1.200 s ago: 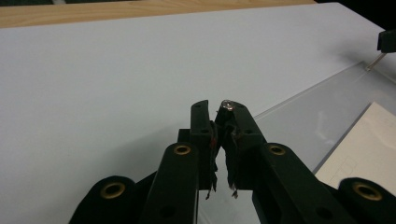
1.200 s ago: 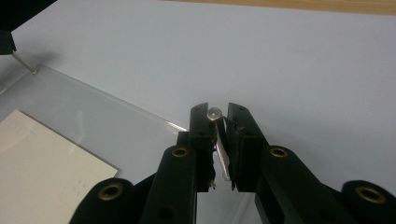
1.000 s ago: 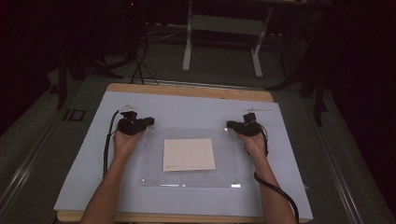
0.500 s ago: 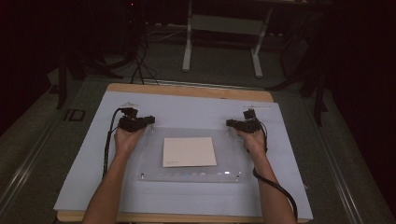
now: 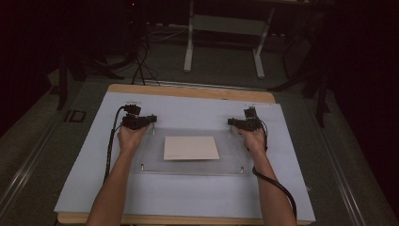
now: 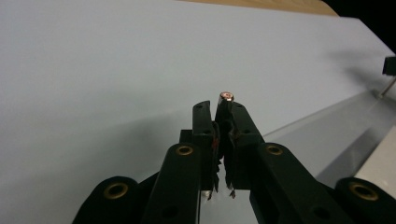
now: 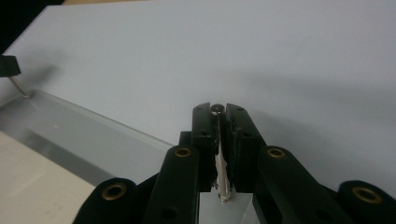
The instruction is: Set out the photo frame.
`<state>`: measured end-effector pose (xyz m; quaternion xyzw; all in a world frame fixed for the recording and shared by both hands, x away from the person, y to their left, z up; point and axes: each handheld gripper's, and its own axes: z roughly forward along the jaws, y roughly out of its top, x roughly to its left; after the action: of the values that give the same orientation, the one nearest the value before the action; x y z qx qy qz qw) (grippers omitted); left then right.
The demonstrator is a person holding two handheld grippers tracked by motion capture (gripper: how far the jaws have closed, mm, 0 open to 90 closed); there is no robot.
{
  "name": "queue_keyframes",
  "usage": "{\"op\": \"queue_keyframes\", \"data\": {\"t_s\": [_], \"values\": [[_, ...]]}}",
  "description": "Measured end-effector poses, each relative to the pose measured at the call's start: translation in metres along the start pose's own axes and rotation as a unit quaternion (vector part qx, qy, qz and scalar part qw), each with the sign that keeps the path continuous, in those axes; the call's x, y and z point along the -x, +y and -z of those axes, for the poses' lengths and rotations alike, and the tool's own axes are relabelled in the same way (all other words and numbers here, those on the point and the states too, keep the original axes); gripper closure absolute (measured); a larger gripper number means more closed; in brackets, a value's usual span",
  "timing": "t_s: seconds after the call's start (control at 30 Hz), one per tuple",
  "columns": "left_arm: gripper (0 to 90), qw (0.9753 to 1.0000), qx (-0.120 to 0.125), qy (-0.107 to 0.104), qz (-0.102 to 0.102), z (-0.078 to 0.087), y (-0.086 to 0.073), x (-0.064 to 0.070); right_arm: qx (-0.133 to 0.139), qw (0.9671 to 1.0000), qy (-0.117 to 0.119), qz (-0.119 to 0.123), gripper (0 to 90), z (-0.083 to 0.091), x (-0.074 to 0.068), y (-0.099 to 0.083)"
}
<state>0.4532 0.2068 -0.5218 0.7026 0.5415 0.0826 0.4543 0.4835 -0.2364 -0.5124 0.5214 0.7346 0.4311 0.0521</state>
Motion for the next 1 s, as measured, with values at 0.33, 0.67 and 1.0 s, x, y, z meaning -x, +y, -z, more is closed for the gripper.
{"op": "queue_keyframes", "data": {"t_s": [0.33,0.67,1.0], "values": [[84.5,0.9987,-0.009,0.008,0.05,-0.008,0.006,-0.002,-0.002,0.9997,-0.022,0.003,85.1,-0.006,-0.002,0.005],[84.1,0.9975,-0.011,0.012,0.068,-0.01,0.007,-0.002,0.01,0.999,-0.034,0.027,84.8,-0.005,-0.005,0.001],[83.7,0.9968,-0.009,0.006,0.079,-0.01,0.007,-0.004,0.02,0.9971,-0.049,0.056,81.0,0.011,-0.012,-0.004]]}}
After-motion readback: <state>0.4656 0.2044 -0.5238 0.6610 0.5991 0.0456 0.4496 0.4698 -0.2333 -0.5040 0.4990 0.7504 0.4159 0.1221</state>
